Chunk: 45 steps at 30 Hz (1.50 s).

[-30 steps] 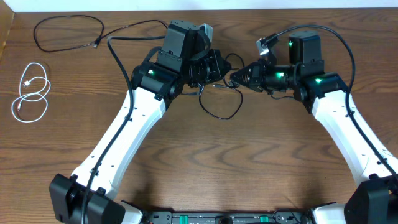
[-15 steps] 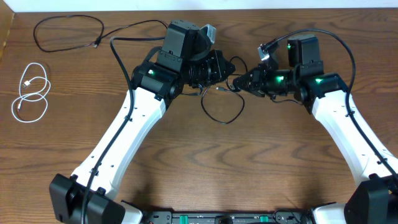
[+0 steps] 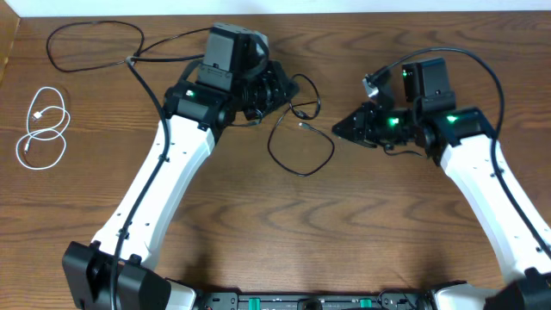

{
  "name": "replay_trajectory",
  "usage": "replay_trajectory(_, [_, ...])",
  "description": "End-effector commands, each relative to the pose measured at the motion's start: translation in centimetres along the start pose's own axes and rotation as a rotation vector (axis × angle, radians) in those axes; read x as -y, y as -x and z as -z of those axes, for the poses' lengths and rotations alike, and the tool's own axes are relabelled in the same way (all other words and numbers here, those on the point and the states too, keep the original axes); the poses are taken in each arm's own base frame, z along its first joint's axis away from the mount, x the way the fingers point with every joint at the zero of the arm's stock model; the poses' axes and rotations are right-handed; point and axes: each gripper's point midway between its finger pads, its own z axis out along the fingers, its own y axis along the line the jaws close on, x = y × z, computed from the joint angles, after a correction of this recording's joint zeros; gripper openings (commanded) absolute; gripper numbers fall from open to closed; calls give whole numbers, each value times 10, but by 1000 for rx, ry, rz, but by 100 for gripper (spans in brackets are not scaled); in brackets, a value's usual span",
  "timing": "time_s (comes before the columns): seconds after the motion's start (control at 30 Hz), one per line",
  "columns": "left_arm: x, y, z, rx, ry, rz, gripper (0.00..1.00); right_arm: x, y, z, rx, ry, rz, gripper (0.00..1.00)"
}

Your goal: Untangle cables

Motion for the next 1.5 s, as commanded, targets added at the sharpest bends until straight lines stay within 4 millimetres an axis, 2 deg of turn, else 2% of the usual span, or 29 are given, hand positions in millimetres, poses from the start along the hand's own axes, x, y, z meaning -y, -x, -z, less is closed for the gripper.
replay_trajectory(0.0, [7, -4, 2, -13, -20, 42, 8, 2, 6, 7, 57, -65, 52, 1])
replay_trajectory(0.2, [17, -18, -2, -57, -39, 85, 8, -34, 6, 4, 37, 100, 134, 1])
replay_trajectory(0.3, [19, -21, -4, -65, -39, 133, 7, -43, 5, 0, 46, 113, 175, 1])
replay_trajectory(0.5, [19, -23, -4, -69, -37, 112, 8, -44, 13, -4, 90, 80, 141, 2])
replay_trajectory(0.77, [19, -24, -4, -71, -38, 96, 8, -49, 10, -4, 75, 109, 133, 1])
replay_trajectory(1.23, [30, -40, -8, -125, -64, 98, 8, -53, 5, -11, 68, 91, 135, 2])
replay_trajectory(1.47, [32, -42, -7, -135, -71, 106, 8, -54, 2, -12, 60, 92, 127, 2])
